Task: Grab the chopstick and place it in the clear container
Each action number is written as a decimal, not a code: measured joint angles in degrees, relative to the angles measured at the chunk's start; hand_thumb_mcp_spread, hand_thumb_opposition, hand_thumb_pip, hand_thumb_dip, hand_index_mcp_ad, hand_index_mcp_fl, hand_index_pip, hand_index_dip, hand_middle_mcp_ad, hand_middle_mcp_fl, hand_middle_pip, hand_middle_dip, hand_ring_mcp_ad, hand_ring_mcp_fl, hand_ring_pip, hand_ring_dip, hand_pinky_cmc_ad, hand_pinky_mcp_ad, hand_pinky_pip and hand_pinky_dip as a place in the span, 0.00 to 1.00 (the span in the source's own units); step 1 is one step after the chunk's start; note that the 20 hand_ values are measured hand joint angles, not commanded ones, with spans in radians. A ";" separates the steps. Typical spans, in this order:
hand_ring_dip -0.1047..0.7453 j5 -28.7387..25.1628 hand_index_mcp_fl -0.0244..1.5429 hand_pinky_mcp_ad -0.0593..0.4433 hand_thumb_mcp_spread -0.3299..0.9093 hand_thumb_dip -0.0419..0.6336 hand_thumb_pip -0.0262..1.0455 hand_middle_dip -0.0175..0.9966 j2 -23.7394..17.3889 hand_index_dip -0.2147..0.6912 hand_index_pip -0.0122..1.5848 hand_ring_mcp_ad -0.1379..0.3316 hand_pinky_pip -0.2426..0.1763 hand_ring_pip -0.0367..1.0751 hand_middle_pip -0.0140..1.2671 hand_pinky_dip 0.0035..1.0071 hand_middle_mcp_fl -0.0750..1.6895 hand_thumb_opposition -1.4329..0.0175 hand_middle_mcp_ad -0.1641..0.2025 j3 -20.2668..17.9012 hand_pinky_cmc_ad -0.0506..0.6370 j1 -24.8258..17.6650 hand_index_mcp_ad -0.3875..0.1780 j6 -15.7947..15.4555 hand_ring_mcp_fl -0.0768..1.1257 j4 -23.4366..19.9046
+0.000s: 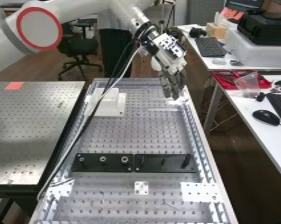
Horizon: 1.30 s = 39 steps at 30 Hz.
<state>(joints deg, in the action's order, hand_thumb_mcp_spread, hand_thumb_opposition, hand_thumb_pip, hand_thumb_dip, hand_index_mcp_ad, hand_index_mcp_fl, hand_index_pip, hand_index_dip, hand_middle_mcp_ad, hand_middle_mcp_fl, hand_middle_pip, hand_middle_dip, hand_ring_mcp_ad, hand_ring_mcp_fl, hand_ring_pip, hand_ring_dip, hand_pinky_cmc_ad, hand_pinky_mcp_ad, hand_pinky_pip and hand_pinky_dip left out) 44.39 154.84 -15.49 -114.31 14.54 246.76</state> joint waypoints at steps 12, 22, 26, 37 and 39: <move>0.59 -0.36 0.25 0.71 0.57 0.48 0.77 0.59 -6.70 0.29 0.43 0.50 0.33 0.23 0.34 0.83 0.36 0.45 0.63 -9.96 0.70 -0.61 0.57 -3.37 0.32 -8.01; 0.59 -1.66 0.26 0.69 0.57 0.48 0.75 0.59 -15.61 0.29 0.42 0.51 0.33 0.22 0.34 0.84 0.36 0.45 0.63 -23.22 0.70 -1.18 0.58 -6.21 0.32 -16.41; 0.59 -2.53 0.26 0.69 0.57 0.48 0.74 0.59 -19.56 0.29 0.42 0.51 0.33 0.22 0.34 0.84 0.36 0.46 0.63 -28.94 0.70 -1.47 0.58 -7.09 0.32 -19.74; 0.59 -3.80 0.29 0.69 0.57 0.48 0.74 0.59 -29.78 0.29 0.43 0.51 0.33 0.22 0.34 0.84 0.36 0.45 0.63 -43.26 0.70 -1.82 0.57 -11.54 0.31 -31.81; 0.59 -3.77 0.30 0.69 0.57 0.48 0.74 0.59 -31.59 0.29 0.43 0.51 0.33 0.23 0.35 0.83 0.36 0.45 0.64 -45.82 0.70 -1.76 0.59 -12.70 0.31 -34.50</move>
<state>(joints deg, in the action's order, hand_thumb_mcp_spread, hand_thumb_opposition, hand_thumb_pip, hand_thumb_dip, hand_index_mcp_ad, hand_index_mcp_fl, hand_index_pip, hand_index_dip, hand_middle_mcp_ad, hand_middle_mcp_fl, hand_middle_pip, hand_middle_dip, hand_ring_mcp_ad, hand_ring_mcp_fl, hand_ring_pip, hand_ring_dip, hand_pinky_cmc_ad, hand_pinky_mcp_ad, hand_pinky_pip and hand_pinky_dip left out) 40.62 123.26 -61.32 -116.08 1.84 212.26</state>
